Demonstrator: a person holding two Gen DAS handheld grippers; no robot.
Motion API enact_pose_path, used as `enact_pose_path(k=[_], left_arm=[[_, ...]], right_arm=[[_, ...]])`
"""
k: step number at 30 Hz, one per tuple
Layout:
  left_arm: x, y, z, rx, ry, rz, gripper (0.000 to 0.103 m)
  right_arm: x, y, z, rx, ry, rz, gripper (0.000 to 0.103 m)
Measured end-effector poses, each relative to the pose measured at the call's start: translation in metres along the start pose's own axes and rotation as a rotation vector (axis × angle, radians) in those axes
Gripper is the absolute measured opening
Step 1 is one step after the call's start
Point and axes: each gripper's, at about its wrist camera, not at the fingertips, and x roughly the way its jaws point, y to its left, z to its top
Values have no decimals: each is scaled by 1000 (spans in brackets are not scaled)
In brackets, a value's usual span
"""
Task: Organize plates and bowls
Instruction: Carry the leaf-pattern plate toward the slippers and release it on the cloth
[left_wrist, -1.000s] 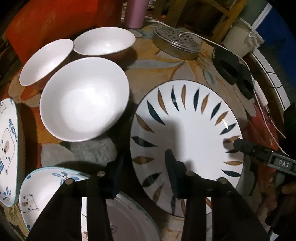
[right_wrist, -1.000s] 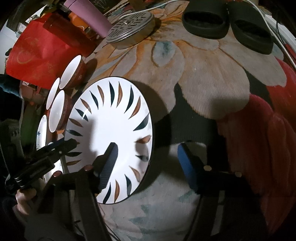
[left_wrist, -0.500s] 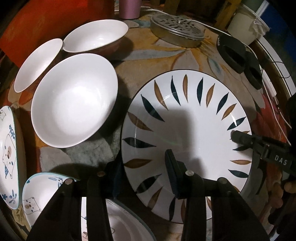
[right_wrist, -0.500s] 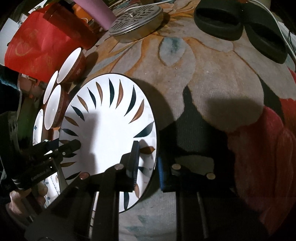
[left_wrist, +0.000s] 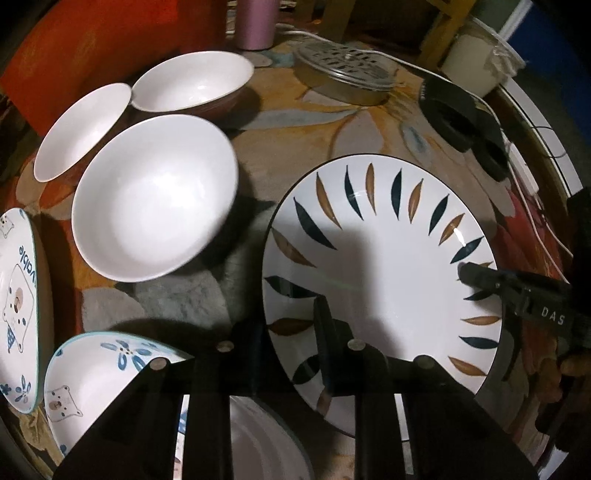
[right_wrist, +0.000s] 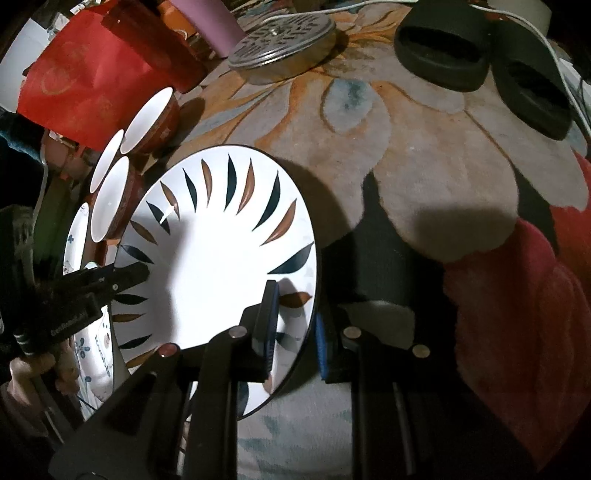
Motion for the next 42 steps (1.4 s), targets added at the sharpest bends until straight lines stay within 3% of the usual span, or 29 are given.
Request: enact_pose_path(k=[10, 20, 28, 36, 42], left_arm=[[-5, -73, 1, 146, -1, -66, 24], [15, -197, -1, 303, 42, -160, 24], [38, -279, -11, 399, 92, -193, 24], [62, -313, -26, 466, 144, -160, 24], [57, -319, -34, 519, 129, -114, 24]], right_arm=[[-50, -39, -18, 66, -32, -33, 17], [-118, -129, -60, 226, -62, -132, 17], [-155, -198, -91, 350, -81, -204, 17], [-160, -239, -114, 443, -80, -233, 18], [-149, -245, -119, 504, -28, -217, 26]])
